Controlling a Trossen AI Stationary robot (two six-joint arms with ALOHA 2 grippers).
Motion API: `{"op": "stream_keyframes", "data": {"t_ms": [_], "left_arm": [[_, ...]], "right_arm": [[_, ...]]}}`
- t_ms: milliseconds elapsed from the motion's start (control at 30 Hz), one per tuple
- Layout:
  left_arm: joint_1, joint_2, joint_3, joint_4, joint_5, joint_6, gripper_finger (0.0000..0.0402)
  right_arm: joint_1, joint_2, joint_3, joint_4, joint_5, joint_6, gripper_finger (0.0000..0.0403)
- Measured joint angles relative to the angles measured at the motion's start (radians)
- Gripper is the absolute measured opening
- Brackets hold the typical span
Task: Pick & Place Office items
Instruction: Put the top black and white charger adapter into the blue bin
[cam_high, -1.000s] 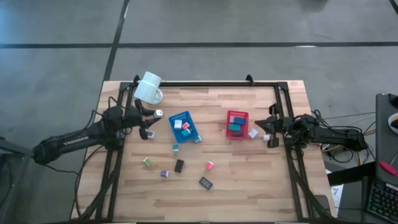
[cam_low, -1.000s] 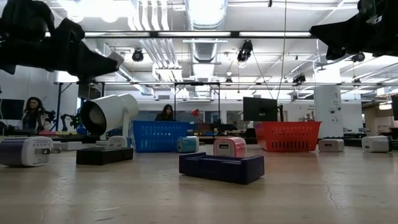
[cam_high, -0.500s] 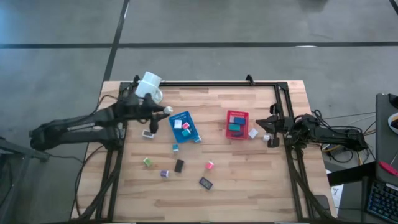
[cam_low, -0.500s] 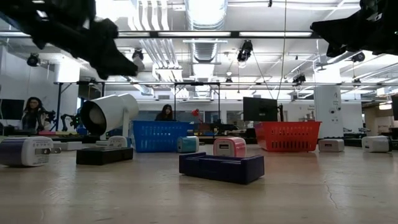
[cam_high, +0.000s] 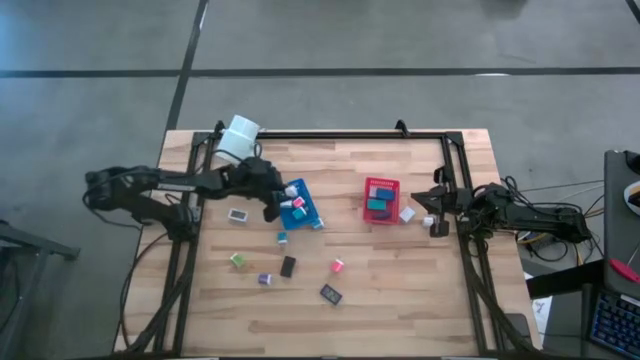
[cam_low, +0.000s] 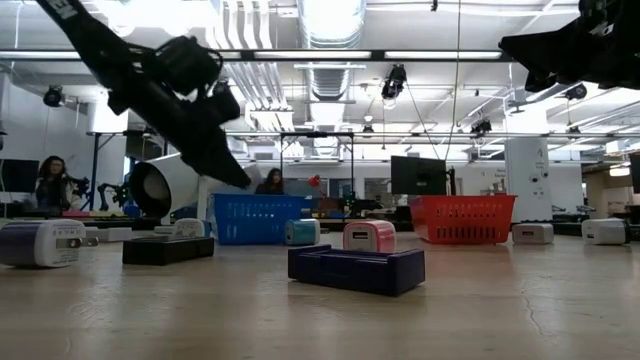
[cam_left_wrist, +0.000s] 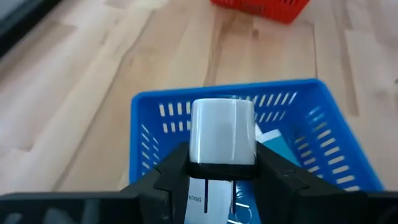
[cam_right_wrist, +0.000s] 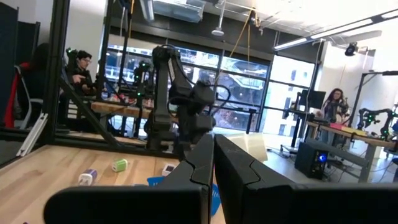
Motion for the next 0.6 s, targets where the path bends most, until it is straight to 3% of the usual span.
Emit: {"op": "stream_keyframes", "data": {"t_ms": [300,600], "left_arm": [[-0.011,0.153,0.023,0.022,-0.001,0.023,0.0135],[-0.012,0.194,0.029,0.057,0.000,0.040,0.0135]], "right_arm": [[0.000,0.000,0.000,0.007,0.000,-0.007,0.0008],[0.000,0.000,0.000,0.008,0.005,-0.013,0.0008]]}}
